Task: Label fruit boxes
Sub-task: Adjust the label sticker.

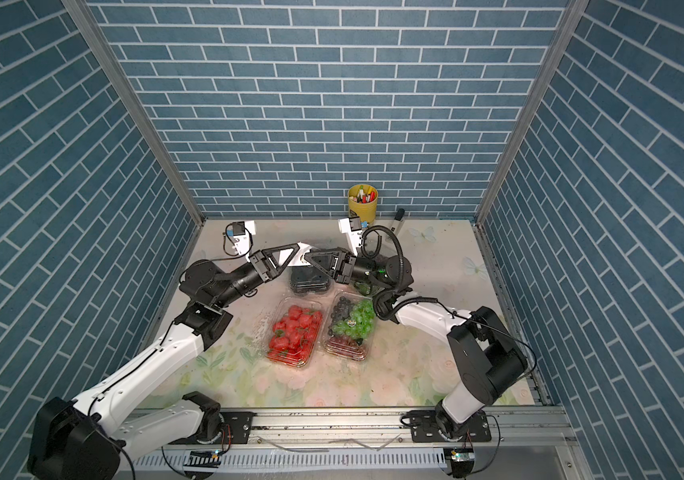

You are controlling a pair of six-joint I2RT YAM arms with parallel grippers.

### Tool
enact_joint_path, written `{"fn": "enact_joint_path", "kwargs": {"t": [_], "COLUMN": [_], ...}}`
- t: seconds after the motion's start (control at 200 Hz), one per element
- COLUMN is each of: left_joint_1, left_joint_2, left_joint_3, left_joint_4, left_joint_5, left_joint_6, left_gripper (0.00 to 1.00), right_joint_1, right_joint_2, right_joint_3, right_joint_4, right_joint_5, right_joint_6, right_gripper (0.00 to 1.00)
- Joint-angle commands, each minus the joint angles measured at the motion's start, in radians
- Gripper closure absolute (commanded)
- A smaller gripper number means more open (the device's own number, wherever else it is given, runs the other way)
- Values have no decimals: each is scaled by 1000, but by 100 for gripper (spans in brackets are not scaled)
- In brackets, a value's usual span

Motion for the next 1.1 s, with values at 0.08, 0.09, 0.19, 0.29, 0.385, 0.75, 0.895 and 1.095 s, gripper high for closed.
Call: {"fn": "enact_joint_path", "kwargs": {"t": [0.08, 0.09, 0.19, 0.29, 0.385, 0.75, 0.895, 1.095], "left_joint_1": [-9, -10, -24, -33, -42, -41, -37, -24], "left_joint_2": [5, 6, 11, 18, 23, -3, -31, -49], "left_joint_3": [-18, -18, -19, -21, -22, -14, -7, -1], "left_joint_4": [76, 80, 90, 97, 108, 102, 78, 63], "left_joint_5": [22, 22, 22, 16, 16, 8, 3, -1], "left_joint_6": [-28, -28, -32, -35, -39, -42, -32, -31], "left_gripper": [100, 100, 100, 100, 100, 100, 100, 100], "right_joint_1": [6, 5, 7, 8, 12, 14, 12, 6], "right_joint_2": [22, 23, 28, 34, 38, 58, 58, 50], "right_joint_3": [43, 44, 48, 55, 66, 54, 43, 30], "right_joint_4": [54, 54, 54, 55, 54, 54, 53, 53], "right_joint_5": [2, 2, 6, 9, 8, 7, 5, 7], "right_joint_6": [38, 37, 35, 35, 35, 16, 7, 0], "right_gripper": [100, 100, 100, 100, 100, 100, 100, 100]}}
